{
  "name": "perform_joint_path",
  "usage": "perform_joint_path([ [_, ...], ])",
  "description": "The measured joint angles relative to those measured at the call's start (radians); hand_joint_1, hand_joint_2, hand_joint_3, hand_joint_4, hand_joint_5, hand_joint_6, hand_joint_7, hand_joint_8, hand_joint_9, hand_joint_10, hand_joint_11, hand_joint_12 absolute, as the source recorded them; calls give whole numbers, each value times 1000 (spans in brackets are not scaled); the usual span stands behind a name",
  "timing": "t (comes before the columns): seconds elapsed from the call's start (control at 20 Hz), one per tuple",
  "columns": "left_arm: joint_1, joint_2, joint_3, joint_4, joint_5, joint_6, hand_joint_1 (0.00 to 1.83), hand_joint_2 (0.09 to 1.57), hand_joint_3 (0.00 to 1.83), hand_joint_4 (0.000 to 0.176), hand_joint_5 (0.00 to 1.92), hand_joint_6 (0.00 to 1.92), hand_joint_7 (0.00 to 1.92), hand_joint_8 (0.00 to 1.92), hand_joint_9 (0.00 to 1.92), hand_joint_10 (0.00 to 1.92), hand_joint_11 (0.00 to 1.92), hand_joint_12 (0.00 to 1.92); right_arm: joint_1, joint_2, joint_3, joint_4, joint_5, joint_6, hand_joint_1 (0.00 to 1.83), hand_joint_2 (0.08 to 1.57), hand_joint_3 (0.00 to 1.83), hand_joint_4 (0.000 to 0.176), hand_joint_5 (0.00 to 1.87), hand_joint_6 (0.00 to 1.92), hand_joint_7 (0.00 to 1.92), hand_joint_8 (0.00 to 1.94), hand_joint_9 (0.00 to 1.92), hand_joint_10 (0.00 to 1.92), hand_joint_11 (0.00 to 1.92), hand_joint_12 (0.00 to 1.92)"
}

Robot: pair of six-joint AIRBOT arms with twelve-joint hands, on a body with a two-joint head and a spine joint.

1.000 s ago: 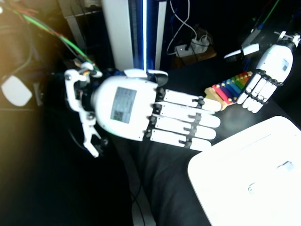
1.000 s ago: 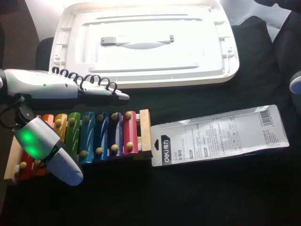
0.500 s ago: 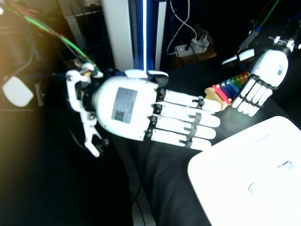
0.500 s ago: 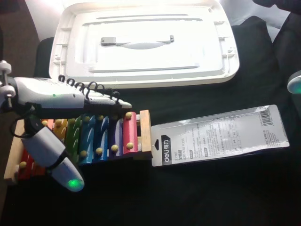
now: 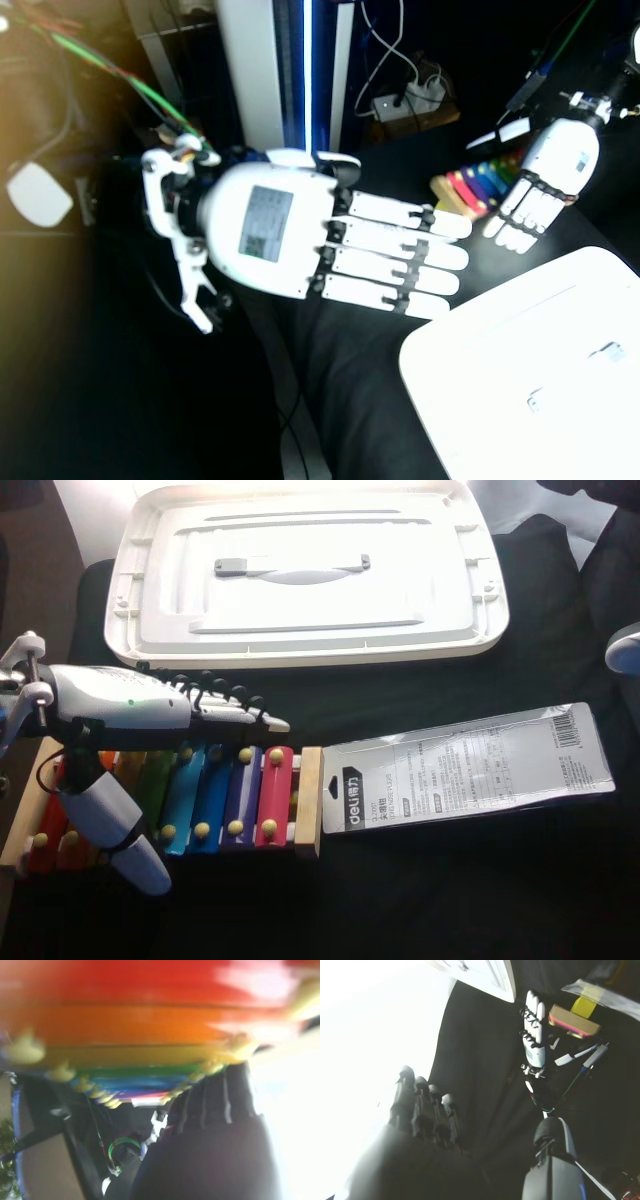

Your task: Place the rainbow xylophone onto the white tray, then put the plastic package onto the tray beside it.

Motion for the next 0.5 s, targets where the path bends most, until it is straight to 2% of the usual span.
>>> perform_joint_path([
  [0.15, 0, -2, 0, -19, -1, -5, 1139, 954, 7, 50, 0, 0, 24, 1, 37, 1, 94, 88, 0, 0, 0, 0, -2, 0, 706, 993, 16, 0, 49, 1, 19, 5, 14, 5, 0, 0],
  [0.3, 1, -2, 0, -23, -2, -7, 1143, 974, 7, 40, 19, 6, 66, 14, 91, 19, 153, 123, 0, 0, -1, 0, -2, 0, 718, 1003, 16, 0, 37, 0, 7, 0, 13, 3, 0, 0],
  [0.35, 5, -2, 0, -28, -4, -6, 1187, 1000, 10, 24, 62, 7, 100, 8, 105, 4, 72, 228, 0, 0, -1, 0, -2, 0, 749, 1017, 20, 0, 38, 0, 11, 2, 17, 4, 0, 0],
  [0.4, 6, -2, 0, -31, -6, -7, 1205, 1032, 0, 26, 81, 3, 133, 5, 139, 3, 14, 394, 0, 0, -1, 0, -2, 1, 758, 1022, 20, 0, 42, 2, 18, 5, 22, 6, 1, 0],
  [0.45, 6, -2, 0, -33, -7, -7, 1281, 1033, 0, 7, 165, 8, 249, 11, 311, 13, 26, 718, 0, 0, -1, 0, -2, 1, 767, 1026, 19, 0, 48, 4, 26, 7, 23, 6, 3, 1],
  [0.5, 6, -2, 0, -34, -10, -7, 1328, 1040, 0, 0, 233, 10, 335, 17, 454, 45, 72, 960, 0, 0, -1, 0, -2, 1, 771, 1026, 17, 0, 51, 5, 35, 10, 28, 7, 9, 4],
])
